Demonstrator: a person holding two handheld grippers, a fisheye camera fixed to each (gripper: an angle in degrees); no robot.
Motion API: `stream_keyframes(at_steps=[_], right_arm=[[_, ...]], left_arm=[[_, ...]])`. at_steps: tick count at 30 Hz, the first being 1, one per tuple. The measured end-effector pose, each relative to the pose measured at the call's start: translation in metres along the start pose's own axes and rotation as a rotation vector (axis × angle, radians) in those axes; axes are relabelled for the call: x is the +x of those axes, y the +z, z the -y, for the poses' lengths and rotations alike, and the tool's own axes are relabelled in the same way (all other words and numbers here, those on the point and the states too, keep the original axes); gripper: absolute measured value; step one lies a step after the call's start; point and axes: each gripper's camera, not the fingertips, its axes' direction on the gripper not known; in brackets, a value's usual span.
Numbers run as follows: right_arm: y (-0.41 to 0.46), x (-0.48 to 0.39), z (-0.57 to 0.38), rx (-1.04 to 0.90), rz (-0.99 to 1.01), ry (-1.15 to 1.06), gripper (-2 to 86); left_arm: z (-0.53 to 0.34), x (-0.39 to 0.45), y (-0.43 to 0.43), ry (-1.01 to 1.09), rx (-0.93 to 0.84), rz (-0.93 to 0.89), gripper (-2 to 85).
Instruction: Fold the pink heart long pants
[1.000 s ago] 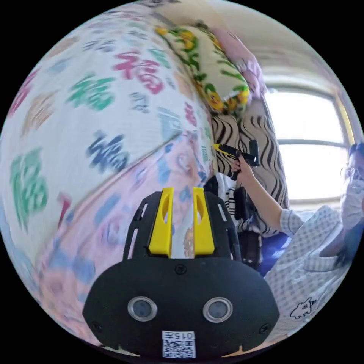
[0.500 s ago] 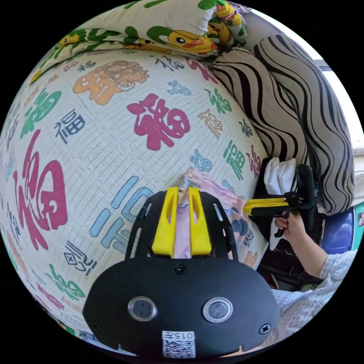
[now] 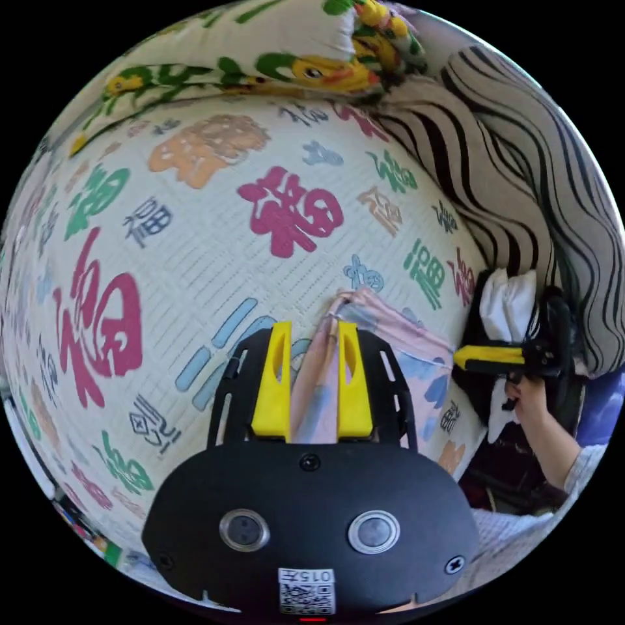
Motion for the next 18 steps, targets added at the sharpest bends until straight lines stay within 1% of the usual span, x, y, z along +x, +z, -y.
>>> stream_keyframes(at_steps=[1, 2, 4, 5, 6, 7, 8, 10, 11, 13, 14, 15, 16, 17, 18], right_arm=[[0.010, -0.010, -0.003, -0.001, -0.035, -0.016, 4.4], [0.019, -0.019, -0.008, -0.008, -0.061, -0.032, 5.0], [0.034, -0.034, -0.017, -0.017, -0.070, -0.060, 5.0], [0.047, -0.048, -0.023, -0.039, -0.063, -0.088, 4.8], [0.054, -0.055, -0.026, -0.059, -0.054, -0.106, 4.7], [0.071, -0.072, -0.031, -0.103, -0.029, -0.145, 4.5], [0.089, -0.093, -0.035, -0.152, 0.001, -0.195, 4.4], [0.121, -0.130, -0.040, -0.247, 0.046, -0.287, 4.3], [0.143, -0.158, -0.043, -0.297, 0.079, -0.355, 4.1], [0.179, -0.204, -0.047, -0.361, 0.143, -0.471, 4.0], [0.204, -0.237, -0.049, -0.417, 0.181, -0.548, 3.9], [0.216, -0.254, -0.051, -0.443, 0.202, -0.587, 3.9], [0.239, -0.289, -0.055, -0.479, 0.248, -0.673, 3.9], [0.261, -0.326, -0.061, -0.502, 0.275, -0.763, 4.0], [0.273, -0.344, -0.064, -0.514, 0.283, -0.807, 4.0]], left_arm=[[-0.027, -0.001, -0.011, -0.027, 0.115, -0.039, 10.5], [-0.042, -0.001, -0.016, -0.047, 0.165, -0.056, 10.6], [-0.120, -0.005, -0.029, -0.162, 0.301, -0.148, 10.7], [-0.142, -0.006, -0.030, -0.197, 0.322, -0.175, 10.7], [-0.190, -0.010, -0.030, -0.277, 0.344, -0.212, 10.7], [-0.239, -0.014, -0.029, -0.374, 0.340, -0.217, 10.7], [-0.265, -0.016, -0.028, -0.433, 0.334, -0.210, 10.6], [-0.375, -0.028, -0.025, -0.707, 0.290, -0.168, 10.4], [-0.404, -0.031, -0.024, -0.782, 0.281, -0.161, 10.4], [-0.518, -0.040, -0.022, -1.092, 0.263, -0.133, 10.3], [-0.545, -0.041, -0.022, -1.172, 0.265, -0.126, 10.3], [-0.600, -0.043, -0.022, -1.325, 0.296, -0.118, 10.3], [-0.651, -0.043, -0.022, -1.453, 0.358, -0.103, 10.3], [-0.676, -0.043, -0.022, -1.516, 0.391, -0.092, 10.3], [-0.721, -0.042, -0.021, -1.627, 0.465, -0.073, 10.4]])
